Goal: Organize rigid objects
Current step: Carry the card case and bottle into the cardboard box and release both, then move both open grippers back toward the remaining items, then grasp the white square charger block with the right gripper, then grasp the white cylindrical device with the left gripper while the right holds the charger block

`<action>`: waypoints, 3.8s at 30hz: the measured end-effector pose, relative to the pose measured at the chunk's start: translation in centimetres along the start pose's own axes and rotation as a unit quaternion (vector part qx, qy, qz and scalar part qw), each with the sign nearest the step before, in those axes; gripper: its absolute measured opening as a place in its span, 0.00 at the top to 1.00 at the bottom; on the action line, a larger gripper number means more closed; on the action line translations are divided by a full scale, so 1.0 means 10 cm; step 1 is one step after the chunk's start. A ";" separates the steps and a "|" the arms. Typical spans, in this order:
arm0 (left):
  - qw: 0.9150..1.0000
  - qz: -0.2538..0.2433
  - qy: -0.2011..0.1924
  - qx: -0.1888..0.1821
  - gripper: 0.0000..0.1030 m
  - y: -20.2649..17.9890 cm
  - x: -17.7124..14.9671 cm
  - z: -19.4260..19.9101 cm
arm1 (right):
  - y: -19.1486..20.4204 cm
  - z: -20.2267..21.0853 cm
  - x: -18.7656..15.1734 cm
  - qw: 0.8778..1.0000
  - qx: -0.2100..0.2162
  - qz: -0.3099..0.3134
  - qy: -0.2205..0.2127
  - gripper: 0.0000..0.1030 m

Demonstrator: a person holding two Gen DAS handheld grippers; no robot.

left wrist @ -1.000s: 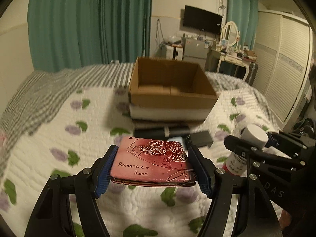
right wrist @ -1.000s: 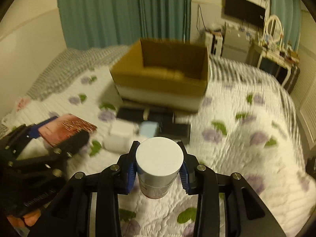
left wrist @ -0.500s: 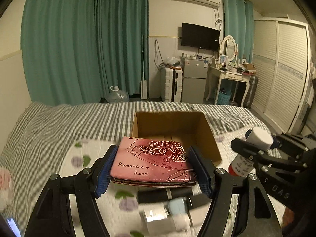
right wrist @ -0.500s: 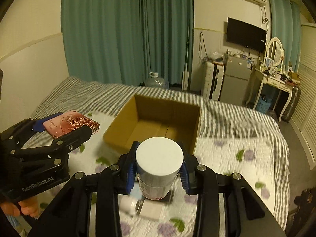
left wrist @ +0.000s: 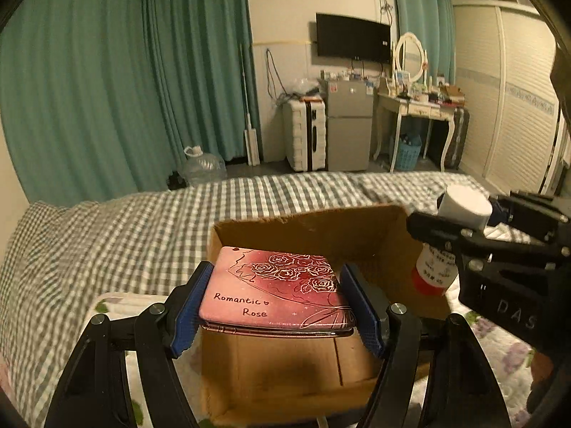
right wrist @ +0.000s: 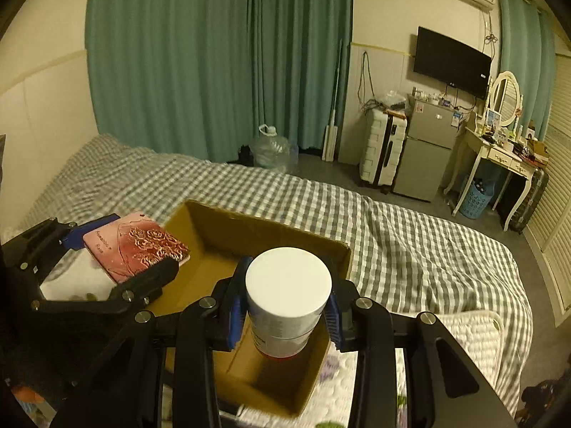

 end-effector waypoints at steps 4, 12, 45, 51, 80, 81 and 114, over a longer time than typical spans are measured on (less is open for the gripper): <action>1.000 -0.004 0.019 0.002 0.29 -0.02 -0.08 -0.29 | -0.08 -0.32 0.00 1.000 0.000 0.004 0.019 0.65; 0.998 -0.018 0.052 -0.004 0.29 -0.11 -0.26 -0.60 | -0.14 -0.86 -0.15 0.998 -0.001 0.021 0.062 0.65; 0.998 -0.010 -0.050 0.022 0.25 0.18 -0.43 2.02 | 0.41 2.09 -0.23 0.994 -0.051 0.013 -0.094 0.00; 1.000 0.005 -0.020 0.024 0.25 0.20 -0.99 1.95 | 0.59 2.09 -0.91 0.997 -0.043 0.001 -0.066 0.00; 0.987 0.008 0.160 0.008 0.25 0.09 -2.43 0.67 | 0.62 -0.13 -2.45 0.980 -0.028 -0.043 0.190 0.19; 0.987 0.007 0.160 0.009 0.25 0.08 -2.43 0.66 | 0.64 -0.18 -2.45 0.980 -0.025 -0.044 0.195 0.22; 0.969 -0.145 0.162 -0.116 0.86 -0.60 -2.33 0.50 | 0.20 0.38 -2.30 0.984 0.003 -0.129 0.125 0.48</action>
Point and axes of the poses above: each gripper's, at about its wrist camera, not at the fingertips, and z roughly against the way its jaws point, y to its left, x to its top, the point moved 4 cm from there along -z, roughly the way its jaws point, and after that the axes turned 4 degrees about x, right-handed, at the moved point
